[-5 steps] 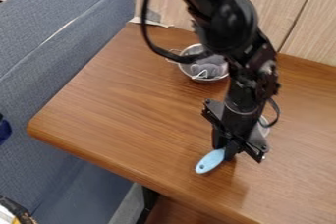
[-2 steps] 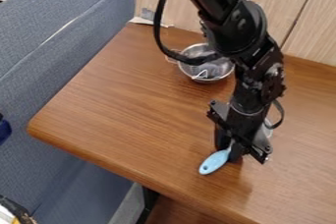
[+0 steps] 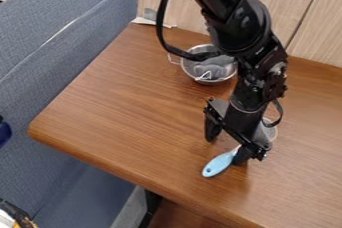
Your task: Moved the spoon to the right side of the table
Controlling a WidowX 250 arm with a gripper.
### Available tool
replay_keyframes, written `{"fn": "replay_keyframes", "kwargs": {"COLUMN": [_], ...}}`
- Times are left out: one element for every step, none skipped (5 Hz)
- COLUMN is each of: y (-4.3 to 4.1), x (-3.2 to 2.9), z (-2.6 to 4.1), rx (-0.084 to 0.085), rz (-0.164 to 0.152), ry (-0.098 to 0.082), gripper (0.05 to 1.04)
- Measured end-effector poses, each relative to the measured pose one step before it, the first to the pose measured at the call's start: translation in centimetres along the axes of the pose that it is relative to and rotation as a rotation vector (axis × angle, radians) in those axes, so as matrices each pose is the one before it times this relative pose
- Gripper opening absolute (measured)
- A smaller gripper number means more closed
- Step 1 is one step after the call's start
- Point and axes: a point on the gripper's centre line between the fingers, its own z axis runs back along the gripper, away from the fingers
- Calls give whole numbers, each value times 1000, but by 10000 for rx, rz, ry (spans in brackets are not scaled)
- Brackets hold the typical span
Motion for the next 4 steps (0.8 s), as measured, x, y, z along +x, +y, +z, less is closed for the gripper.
{"fn": "replay_keyframes", "kwargs": {"y": [711, 252, 102, 844], "x": [-396, 80, 0, 70], "z": [918, 1856, 2163, 2474], "rx": [-224, -169, -51, -175], "rz": [125, 85, -58, 116], "ry": [-255, -637, -666, -958], "gripper": [1001, 1001, 1001, 1000]}}
